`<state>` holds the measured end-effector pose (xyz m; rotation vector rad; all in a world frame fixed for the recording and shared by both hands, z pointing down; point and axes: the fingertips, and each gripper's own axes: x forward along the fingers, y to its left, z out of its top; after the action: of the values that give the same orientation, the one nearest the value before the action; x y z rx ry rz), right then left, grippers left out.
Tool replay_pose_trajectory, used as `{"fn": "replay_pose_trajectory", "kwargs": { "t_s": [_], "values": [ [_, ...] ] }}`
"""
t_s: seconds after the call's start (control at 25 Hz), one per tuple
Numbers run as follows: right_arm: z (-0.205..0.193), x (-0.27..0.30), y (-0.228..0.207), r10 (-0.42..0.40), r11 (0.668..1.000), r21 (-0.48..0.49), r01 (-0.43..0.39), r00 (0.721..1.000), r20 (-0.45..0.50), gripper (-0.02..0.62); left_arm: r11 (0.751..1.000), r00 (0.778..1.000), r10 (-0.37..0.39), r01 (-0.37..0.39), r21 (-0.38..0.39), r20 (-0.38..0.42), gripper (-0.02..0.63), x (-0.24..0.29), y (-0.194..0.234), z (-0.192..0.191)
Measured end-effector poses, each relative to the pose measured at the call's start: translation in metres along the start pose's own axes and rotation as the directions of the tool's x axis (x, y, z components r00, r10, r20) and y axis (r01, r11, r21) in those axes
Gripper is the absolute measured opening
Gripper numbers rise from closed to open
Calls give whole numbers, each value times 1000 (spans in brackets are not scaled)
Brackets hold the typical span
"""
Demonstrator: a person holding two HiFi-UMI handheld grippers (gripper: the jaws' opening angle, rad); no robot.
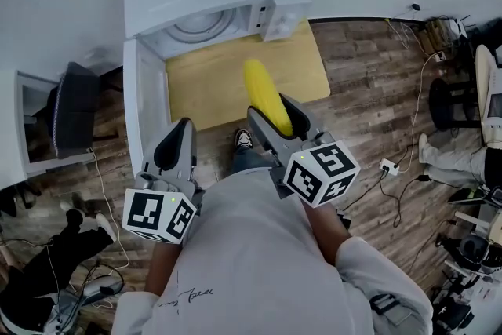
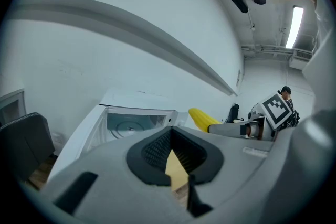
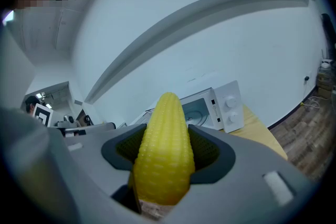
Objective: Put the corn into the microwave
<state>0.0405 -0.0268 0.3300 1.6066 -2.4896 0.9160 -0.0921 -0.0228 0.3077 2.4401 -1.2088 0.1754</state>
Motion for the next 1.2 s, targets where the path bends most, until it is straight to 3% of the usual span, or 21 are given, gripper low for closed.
{"fn": "replay_pose_trajectory", "kwargs": {
  "t_s": [0.6, 1.2],
  "values": [
    [28, 52, -45, 94, 995, -27, -95, 994, -53, 262, 997, 997, 70, -69, -23, 34, -11, 71, 11, 15],
    [35, 75, -67, 137, 989, -44, -140, 988, -73, 261, 991, 991, 130, -129, -32, 34, -11, 89, 13, 14]
  ]
}}
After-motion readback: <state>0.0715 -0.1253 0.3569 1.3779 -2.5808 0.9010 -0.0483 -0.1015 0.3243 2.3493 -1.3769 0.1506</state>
